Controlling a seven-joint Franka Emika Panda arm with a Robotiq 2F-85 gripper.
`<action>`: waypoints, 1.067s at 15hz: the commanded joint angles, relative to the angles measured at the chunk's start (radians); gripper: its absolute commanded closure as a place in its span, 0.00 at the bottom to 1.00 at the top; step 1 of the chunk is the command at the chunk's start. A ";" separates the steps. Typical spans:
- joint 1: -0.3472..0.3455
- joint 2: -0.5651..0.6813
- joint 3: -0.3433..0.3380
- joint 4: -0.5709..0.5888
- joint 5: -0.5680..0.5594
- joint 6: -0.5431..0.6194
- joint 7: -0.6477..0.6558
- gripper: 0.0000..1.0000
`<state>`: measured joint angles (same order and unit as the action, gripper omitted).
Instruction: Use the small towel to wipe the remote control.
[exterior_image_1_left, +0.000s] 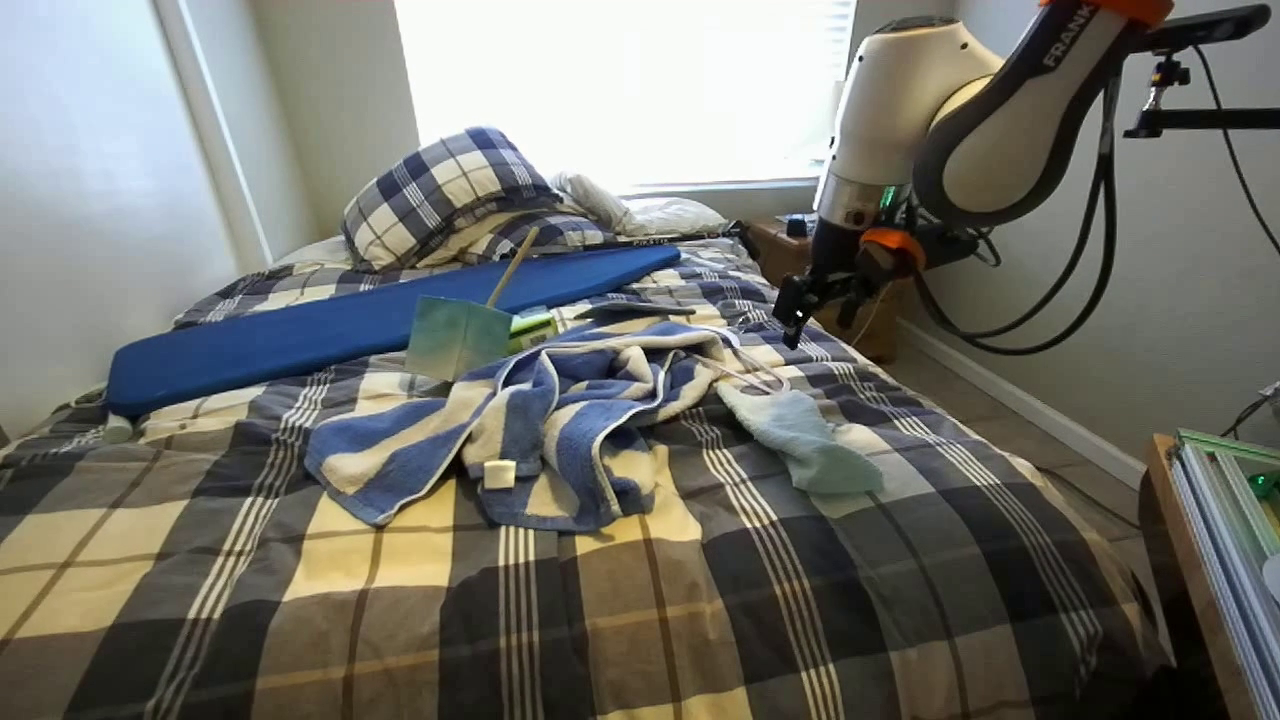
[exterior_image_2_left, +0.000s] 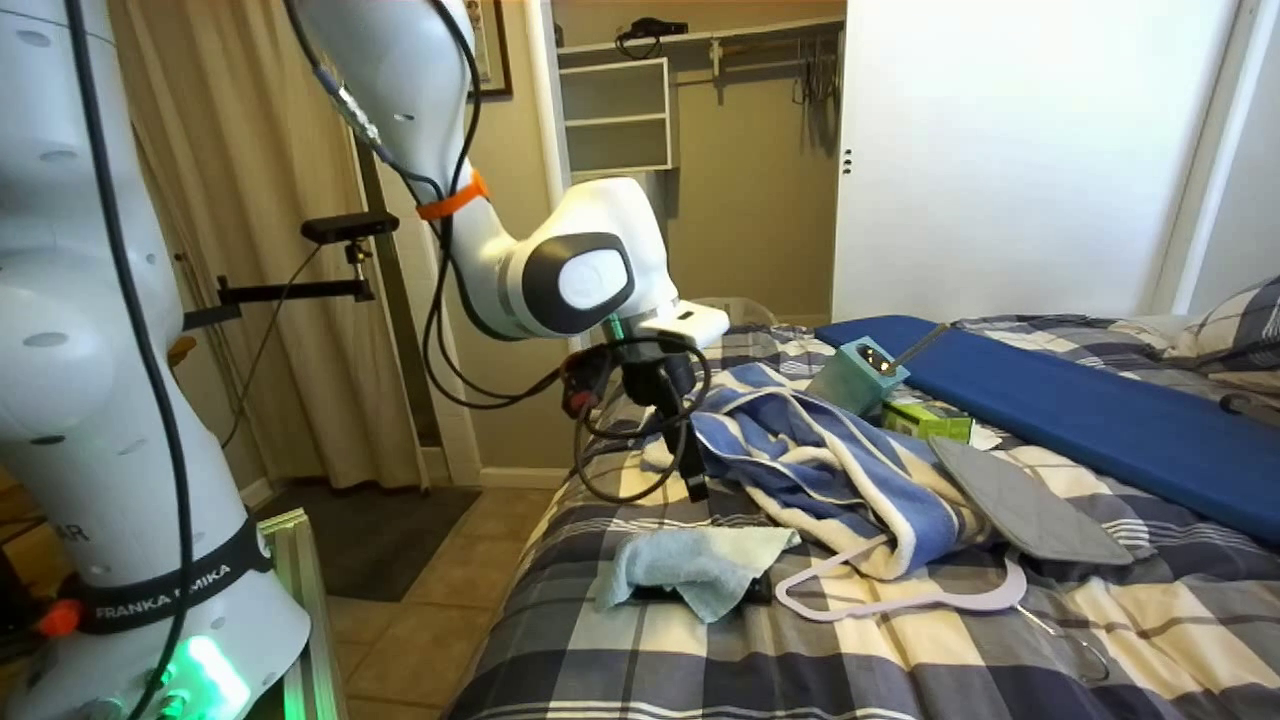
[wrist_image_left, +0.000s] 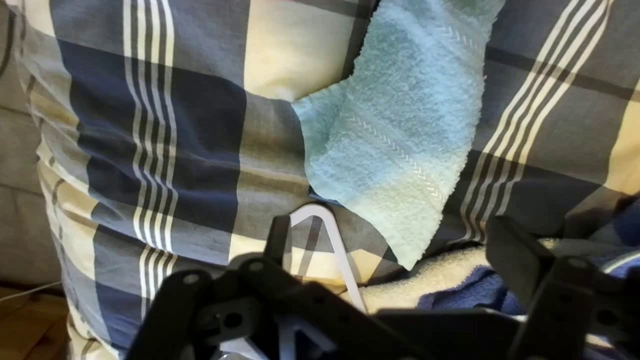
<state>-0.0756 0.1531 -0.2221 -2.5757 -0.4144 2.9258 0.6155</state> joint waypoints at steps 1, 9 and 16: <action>-0.015 0.101 0.044 0.014 0.219 0.071 -0.140 0.00; -0.094 0.248 0.168 0.110 0.552 0.050 -0.376 0.14; -0.107 0.345 0.153 0.180 0.570 0.027 -0.406 0.46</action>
<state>-0.1670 0.4545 -0.0757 -2.4411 0.1189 2.9755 0.2505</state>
